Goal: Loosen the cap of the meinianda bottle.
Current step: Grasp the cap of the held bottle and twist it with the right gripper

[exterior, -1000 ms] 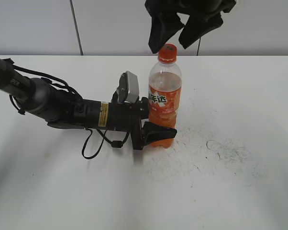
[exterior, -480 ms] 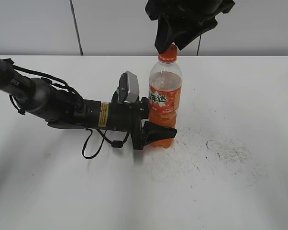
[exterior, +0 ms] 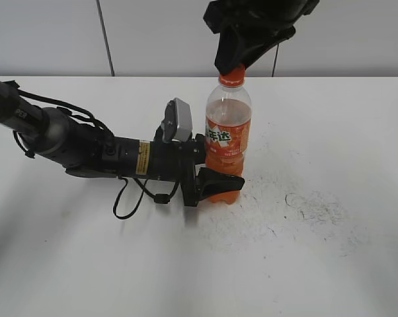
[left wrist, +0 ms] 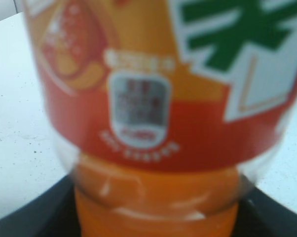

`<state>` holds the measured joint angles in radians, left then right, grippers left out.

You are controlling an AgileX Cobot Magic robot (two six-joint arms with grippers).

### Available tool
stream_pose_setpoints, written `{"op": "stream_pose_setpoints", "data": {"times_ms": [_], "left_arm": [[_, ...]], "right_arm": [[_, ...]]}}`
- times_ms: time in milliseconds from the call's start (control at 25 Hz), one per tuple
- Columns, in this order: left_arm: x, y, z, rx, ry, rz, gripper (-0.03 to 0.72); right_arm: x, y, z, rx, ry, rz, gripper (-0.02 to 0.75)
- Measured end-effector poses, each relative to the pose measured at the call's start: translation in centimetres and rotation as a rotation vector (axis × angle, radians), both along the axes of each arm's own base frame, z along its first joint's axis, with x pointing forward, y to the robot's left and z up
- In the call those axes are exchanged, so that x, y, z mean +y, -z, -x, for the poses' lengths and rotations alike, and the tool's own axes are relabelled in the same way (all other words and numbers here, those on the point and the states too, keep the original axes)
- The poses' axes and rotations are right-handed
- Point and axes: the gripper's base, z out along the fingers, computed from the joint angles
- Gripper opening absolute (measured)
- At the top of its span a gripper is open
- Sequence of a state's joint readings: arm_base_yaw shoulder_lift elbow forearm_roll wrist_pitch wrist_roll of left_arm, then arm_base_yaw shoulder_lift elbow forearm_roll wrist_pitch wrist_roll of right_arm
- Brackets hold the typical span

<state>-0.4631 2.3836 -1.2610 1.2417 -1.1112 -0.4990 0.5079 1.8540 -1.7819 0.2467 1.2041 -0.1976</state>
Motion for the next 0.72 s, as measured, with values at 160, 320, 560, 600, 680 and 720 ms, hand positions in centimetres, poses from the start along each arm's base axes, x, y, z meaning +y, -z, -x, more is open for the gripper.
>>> {"op": "stream_pose_setpoints", "data": {"times_ms": [160,320,560,600,680,720], "left_arm": [[0.0,0.01,0.01,0.0,0.002,-0.001,0.515],[0.0,0.01,0.01,0.0,0.002,-0.001,0.515],[0.0,0.01,0.01,0.0,0.002,-0.001,0.515],[0.0,0.01,0.01,0.0,0.002,-0.001,0.515],[0.0,0.0,0.01,0.0,0.001,0.0,0.515],[0.0,0.0,0.0,0.001,0.0,0.0,0.515]], "right_arm": [[0.02,0.0,0.02,-0.035,-0.09,0.019,0.253],[0.02,-0.07,0.02,-0.102,-0.244,0.055,0.249],[0.04,-0.15,0.03,-0.2,-0.474,0.107,0.245],[0.04,-0.15,0.03,-0.2,-0.474,0.107,0.245],[0.03,-0.27,0.06,-0.213,-0.497,0.111,0.241],[0.01,-0.3,0.08,-0.212,-0.494,0.111,0.241]]}}
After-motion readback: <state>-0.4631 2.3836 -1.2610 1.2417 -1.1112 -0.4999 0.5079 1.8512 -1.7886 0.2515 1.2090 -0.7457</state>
